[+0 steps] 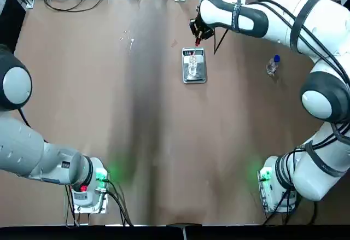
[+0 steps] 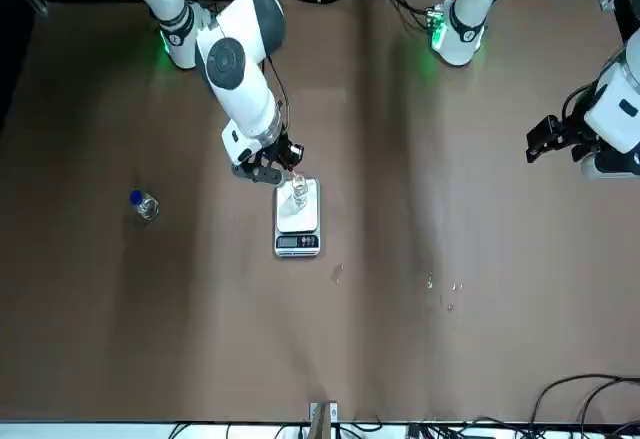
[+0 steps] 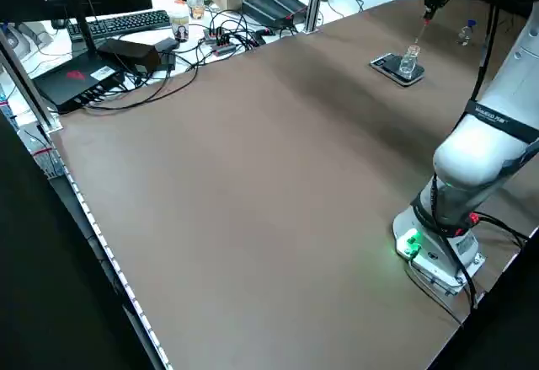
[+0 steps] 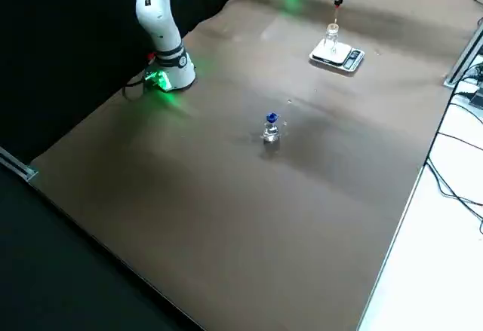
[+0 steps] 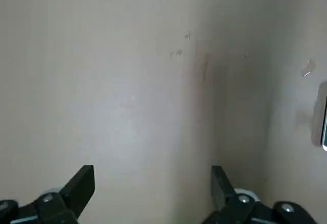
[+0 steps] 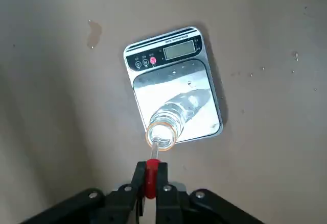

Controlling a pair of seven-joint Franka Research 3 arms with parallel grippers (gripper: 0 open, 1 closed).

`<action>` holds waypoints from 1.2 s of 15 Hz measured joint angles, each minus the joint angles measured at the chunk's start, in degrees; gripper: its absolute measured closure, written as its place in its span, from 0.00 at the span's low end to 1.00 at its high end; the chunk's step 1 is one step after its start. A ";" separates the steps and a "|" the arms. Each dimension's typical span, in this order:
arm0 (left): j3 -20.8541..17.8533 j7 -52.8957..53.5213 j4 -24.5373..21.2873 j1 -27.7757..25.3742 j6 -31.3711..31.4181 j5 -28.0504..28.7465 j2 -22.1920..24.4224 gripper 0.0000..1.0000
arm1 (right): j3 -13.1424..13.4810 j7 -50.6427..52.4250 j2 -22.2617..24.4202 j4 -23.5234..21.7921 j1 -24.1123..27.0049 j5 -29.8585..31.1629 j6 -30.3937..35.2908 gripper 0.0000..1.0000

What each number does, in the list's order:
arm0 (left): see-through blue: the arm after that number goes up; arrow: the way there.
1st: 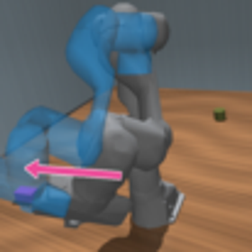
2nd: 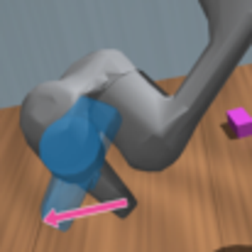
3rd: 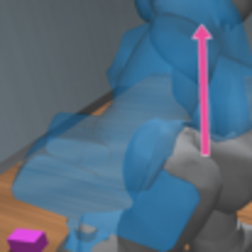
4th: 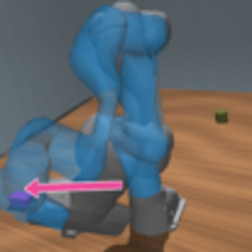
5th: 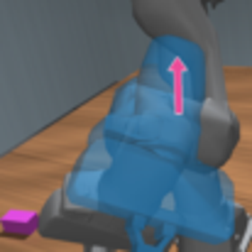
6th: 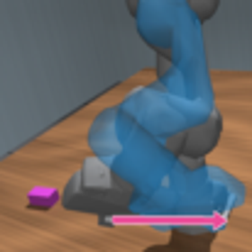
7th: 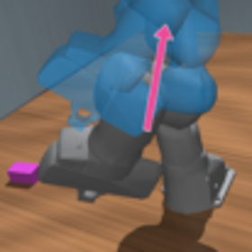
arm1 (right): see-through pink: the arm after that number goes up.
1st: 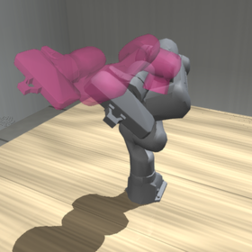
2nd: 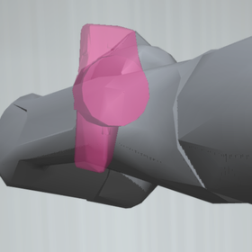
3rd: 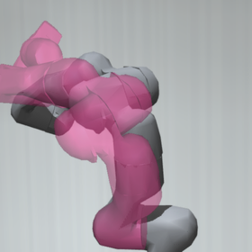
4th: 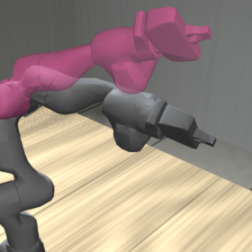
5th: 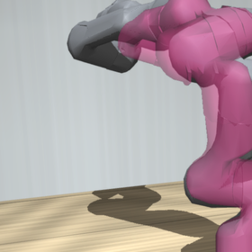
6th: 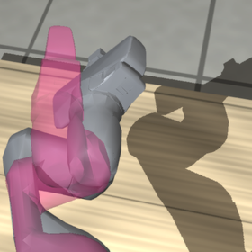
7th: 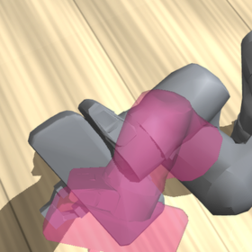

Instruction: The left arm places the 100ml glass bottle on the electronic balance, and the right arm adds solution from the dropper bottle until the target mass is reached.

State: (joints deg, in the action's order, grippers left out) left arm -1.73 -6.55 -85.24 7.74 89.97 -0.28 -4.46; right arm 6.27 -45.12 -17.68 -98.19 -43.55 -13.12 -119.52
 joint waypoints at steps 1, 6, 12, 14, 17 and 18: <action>0.00 0.00 -0.01 0.00 0.00 0.00 0.00 0.00 | 0.00 0.00 -0.17 0.00 -0.02 0.02 0.00 0.88; 0.01 0.00 -0.01 0.00 0.00 0.00 -0.01 0.00 | 0.02 0.00 -0.60 0.00 -0.02 0.17 0.00 0.89; 0.02 0.00 -0.02 0.00 0.00 0.00 -0.01 0.00 | 0.03 0.00 -0.66 0.00 -0.05 0.43 0.00 0.91; 0.02 0.00 -0.02 0.00 0.00 0.00 -0.01 0.00 | 0.03 0.00 -0.66 0.00 -0.08 0.44 0.00 0.92; 0.02 0.00 -0.02 0.00 0.00 0.00 -0.01 0.00 | 0.03 0.00 -0.66 0.00 -0.10 0.46 0.00 0.93; 0.02 -0.01 -0.02 0.00 0.00 0.00 -0.01 0.00 | 0.03 0.00 -0.66 0.00 -0.10 0.46 0.00 0.94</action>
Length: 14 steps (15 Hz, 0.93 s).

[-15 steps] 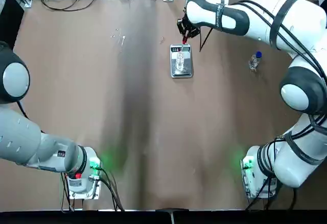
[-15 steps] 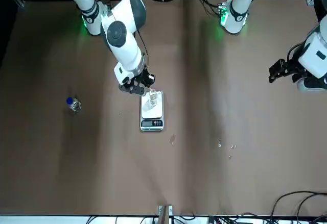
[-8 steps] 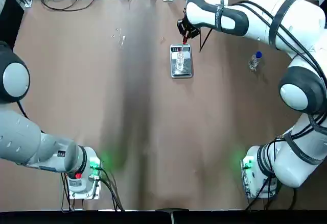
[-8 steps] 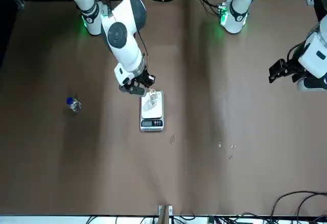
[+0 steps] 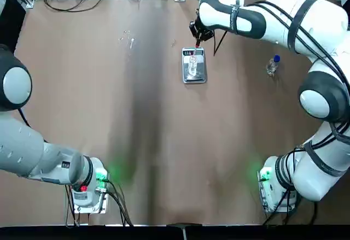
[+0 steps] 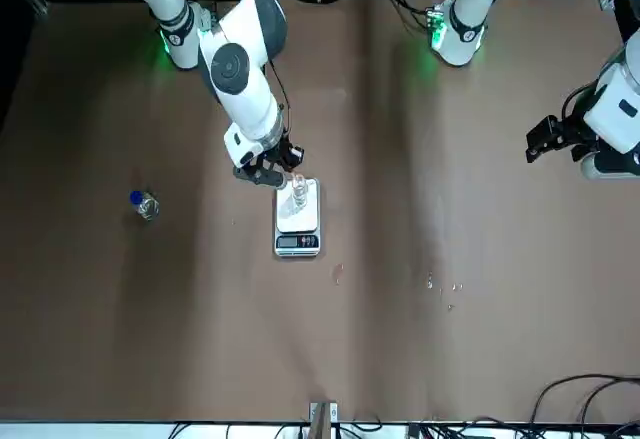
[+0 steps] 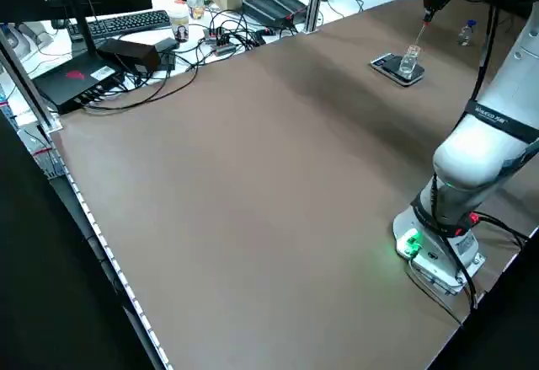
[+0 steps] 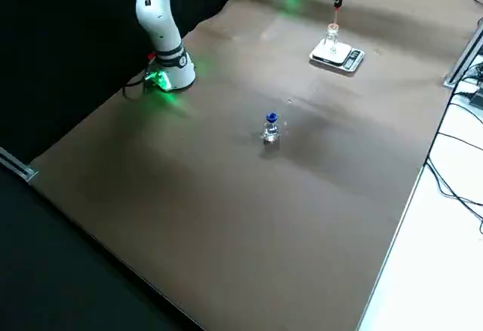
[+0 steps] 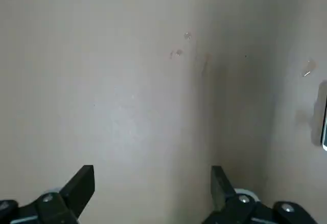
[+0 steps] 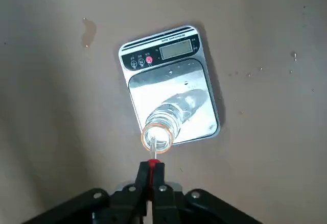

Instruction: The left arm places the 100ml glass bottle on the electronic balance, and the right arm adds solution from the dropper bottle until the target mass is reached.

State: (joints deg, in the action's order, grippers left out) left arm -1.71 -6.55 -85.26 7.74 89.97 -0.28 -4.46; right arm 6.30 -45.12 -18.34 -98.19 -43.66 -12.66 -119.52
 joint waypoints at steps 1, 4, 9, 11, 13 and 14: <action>0.00 0.00 0.00 0.00 0.00 0.00 0.00 0.00 | 0.00 0.00 0.00 0.00 0.00 0.00 0.00 0.95; 0.00 0.00 0.00 0.00 0.00 0.00 0.00 0.00 | 0.00 0.00 0.00 0.00 0.00 0.01 0.00 0.95; 0.01 0.00 0.00 0.00 0.00 0.00 0.00 0.00 | 0.02 -0.20 0.00 0.03 0.00 0.01 0.00 0.95; 0.01 -0.01 0.00 0.00 0.00 0.00 0.00 0.00 | 0.07 -0.47 0.00 0.08 0.00 0.01 0.00 0.95; 0.01 -0.01 0.00 0.00 0.00 0.00 0.00 0.00 | 0.17 -0.58 0.00 0.10 0.00 0.01 0.00 0.95; 0.01 -0.01 0.00 0.00 0.00 0.00 0.00 0.00 | 0.22 -0.62 0.00 0.10 0.00 0.01 0.00 0.95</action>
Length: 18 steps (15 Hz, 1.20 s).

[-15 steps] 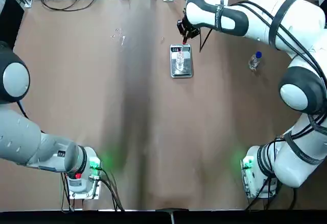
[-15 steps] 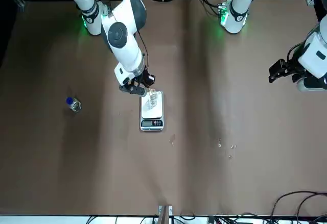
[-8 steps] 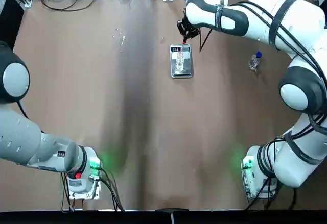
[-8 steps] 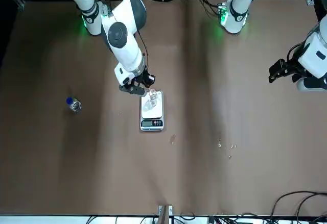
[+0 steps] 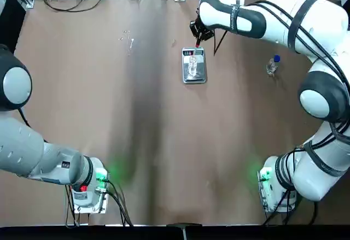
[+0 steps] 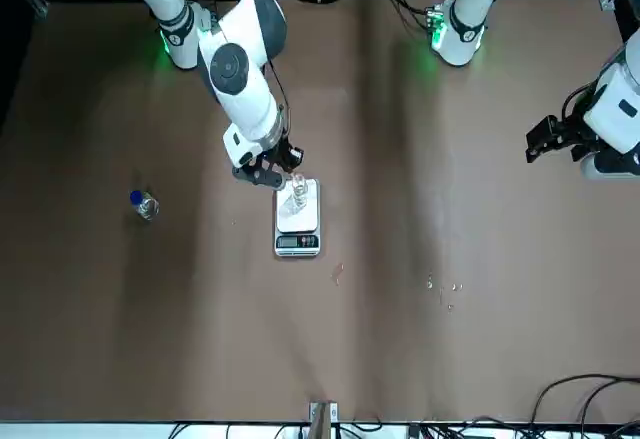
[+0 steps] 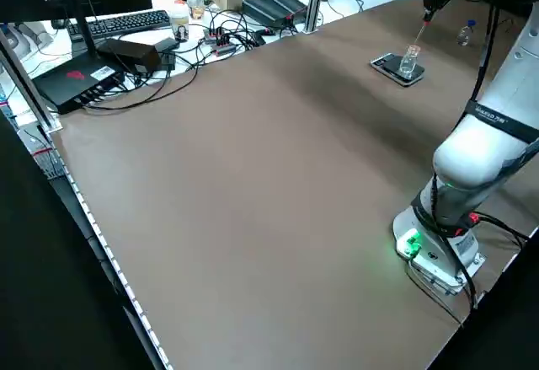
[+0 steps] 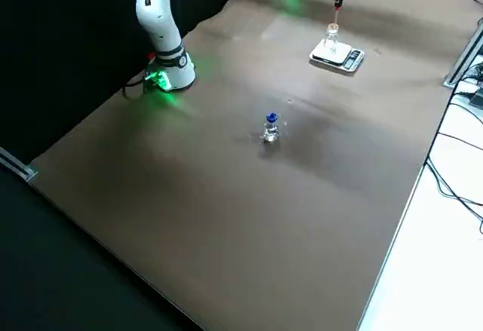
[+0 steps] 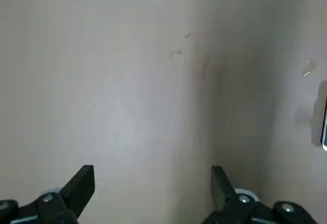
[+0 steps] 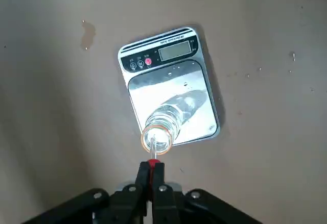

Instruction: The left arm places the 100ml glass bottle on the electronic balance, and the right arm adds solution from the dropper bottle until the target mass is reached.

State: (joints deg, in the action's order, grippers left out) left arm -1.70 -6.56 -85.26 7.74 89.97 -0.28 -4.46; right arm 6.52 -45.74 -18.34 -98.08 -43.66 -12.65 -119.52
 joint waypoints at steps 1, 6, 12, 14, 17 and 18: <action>0.00 0.00 0.00 0.00 0.00 0.00 0.00 0.00 | 0.04 -0.08 0.00 0.00 0.00 0.00 0.00 0.95; 0.00 0.00 0.00 0.00 0.00 0.00 0.00 0.00 | 0.65 -0.48 0.09 0.37 0.03 0.00 1.32 0.95; 0.00 -0.04 0.00 0.00 0.00 0.00 0.00 0.00 | 1.15 -0.66 0.60 1.27 0.80 0.00 1.98 0.95; 0.00 -0.95 0.00 0.00 0.00 0.00 0.00 0.00 | 1.29 -0.66 1.82 1.50 1.76 0.00 2.19 0.95; 0.02 -1.37 0.00 0.00 0.00 0.00 0.00 0.00 | 1.36 -0.64 4.08 1.68 3.78 0.03 5.20 0.95; 0.03 -1.37 0.00 0.00 0.00 0.00 0.00 0.00 | 1.39 -0.49 5.05 1.77 4.93 0.06 6.86 0.95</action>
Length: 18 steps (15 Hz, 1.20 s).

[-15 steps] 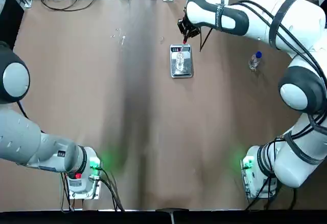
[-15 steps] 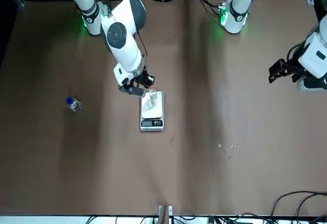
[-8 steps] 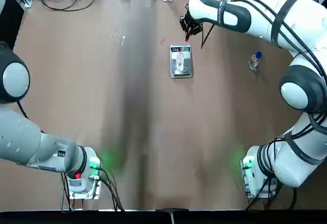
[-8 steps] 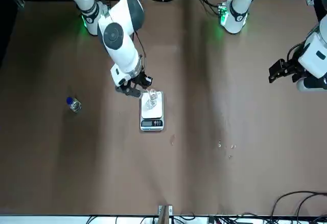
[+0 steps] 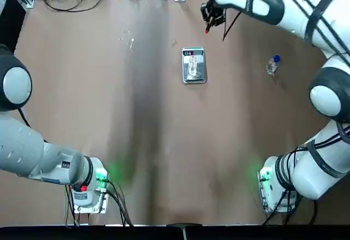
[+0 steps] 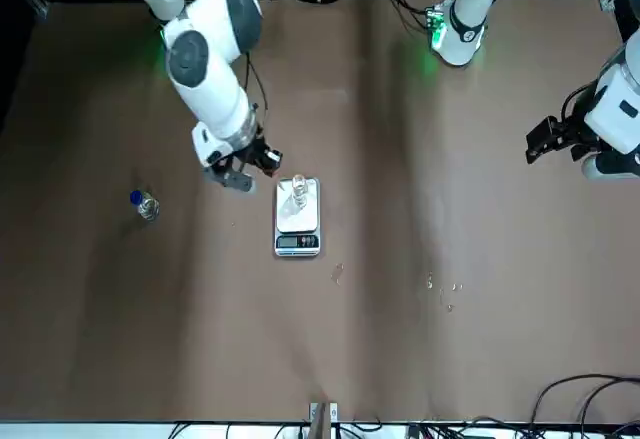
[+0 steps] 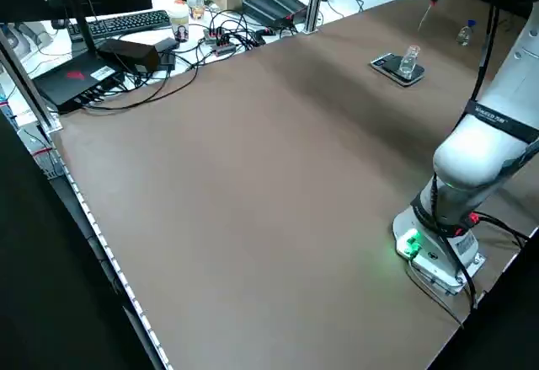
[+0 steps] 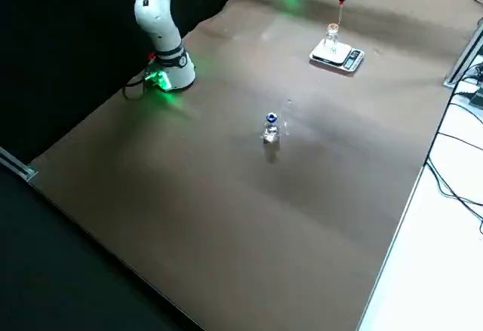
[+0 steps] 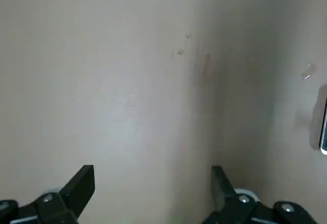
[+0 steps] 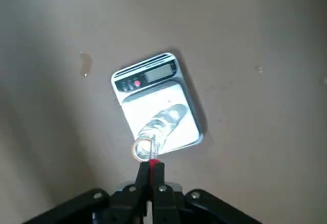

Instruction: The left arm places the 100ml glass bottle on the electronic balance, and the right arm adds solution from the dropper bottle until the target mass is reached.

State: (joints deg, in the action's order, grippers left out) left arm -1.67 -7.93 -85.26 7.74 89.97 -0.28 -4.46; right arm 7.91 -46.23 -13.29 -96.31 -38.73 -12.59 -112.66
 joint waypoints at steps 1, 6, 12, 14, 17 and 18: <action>0.02 0.00 0.00 0.01 0.00 0.00 0.00 0.00 | 0.03 0.60 1.01 0.06 1.31 0.02 1.45 0.95; 1.05 -0.02 -0.38 0.60 -0.01 -1.09 -0.31 0.00 | 0.26 7.96 5.14 0.11 10.50 0.19 11.03 0.95; 6.13 -11.65 -0.68 7.48 2.24 -3.11 -7.18 0.00 | 0.54 21.46 6.41 -1.00 24.34 4.19 13.37 0.95; 6.37 -17.16 -0.47 11.71 7.01 -3.13 -10.63 0.00 | 0.55 25.86 6.40 -2.80 27.53 6.31 12.53 0.95; 6.49 -25.38 -0.25 17.55 16.01 -3.16 -15.03 0.00 | 0.54 31.95 6.46 -4.51 31.76 7.04 11.09 0.95; 6.51 -28.31 -0.24 19.47 19.23 -3.16 -16.45 0.00 | 0.55 33.66 6.64 -5.16 32.90 7.06 10.12 0.95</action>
State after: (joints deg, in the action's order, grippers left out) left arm 4.84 -36.24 -85.50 27.21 109.20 -3.44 -20.92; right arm 8.46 -12.57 -6.66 -101.48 -5.83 -5.53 -102.54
